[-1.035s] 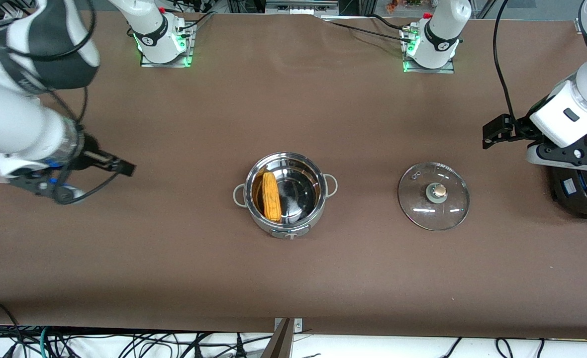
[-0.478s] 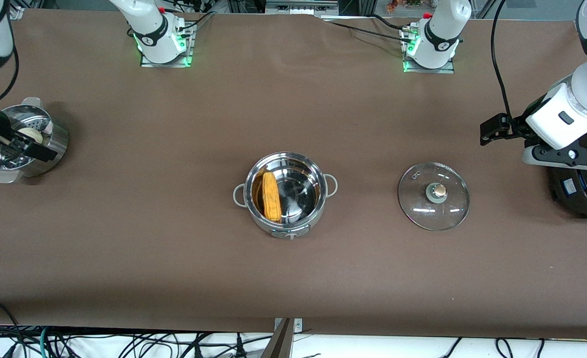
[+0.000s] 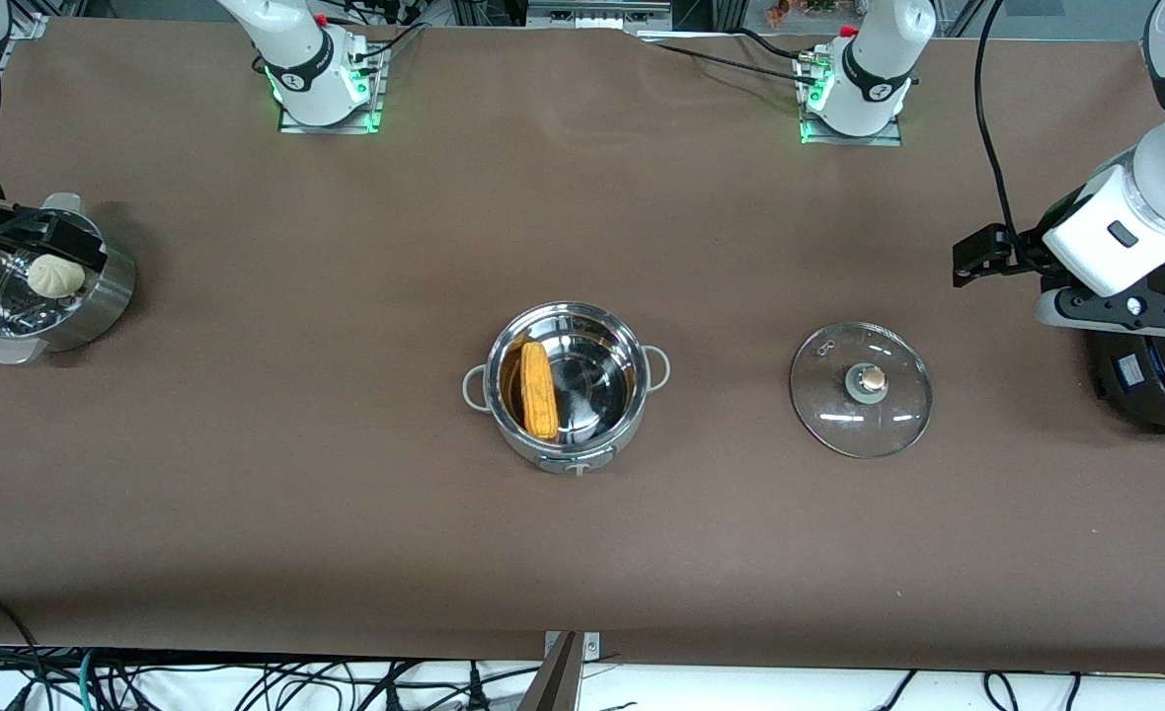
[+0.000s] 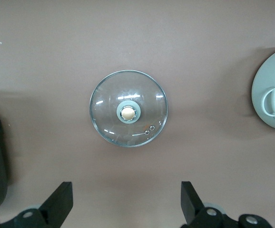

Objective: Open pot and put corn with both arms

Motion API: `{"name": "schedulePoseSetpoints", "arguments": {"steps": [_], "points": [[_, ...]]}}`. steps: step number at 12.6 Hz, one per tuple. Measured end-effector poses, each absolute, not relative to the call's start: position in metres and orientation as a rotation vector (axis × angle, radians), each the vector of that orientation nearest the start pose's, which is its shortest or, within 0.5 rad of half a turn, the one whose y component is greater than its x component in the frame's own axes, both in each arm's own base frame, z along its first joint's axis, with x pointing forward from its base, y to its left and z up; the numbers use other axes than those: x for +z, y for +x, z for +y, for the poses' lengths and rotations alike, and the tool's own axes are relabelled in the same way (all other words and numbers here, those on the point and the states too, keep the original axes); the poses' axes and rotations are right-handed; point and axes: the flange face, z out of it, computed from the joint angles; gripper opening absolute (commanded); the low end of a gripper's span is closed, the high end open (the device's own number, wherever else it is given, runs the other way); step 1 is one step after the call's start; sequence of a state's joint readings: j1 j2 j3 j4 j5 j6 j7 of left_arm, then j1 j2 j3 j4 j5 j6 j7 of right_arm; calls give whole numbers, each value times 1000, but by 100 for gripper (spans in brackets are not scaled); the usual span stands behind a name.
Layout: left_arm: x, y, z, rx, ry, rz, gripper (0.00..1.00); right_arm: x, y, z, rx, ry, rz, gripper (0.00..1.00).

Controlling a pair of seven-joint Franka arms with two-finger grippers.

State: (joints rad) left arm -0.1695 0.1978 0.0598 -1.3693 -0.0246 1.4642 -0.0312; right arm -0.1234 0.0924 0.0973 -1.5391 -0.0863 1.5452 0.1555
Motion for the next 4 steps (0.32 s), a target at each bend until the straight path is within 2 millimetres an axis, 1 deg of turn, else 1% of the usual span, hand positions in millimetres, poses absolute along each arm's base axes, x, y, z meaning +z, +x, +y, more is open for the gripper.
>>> {"name": "schedulePoseSetpoints", "arguments": {"steps": [4], "points": [[594,598,-71,179,-3139,121,100,578,585,-38,129,-3185,298,100]]}}
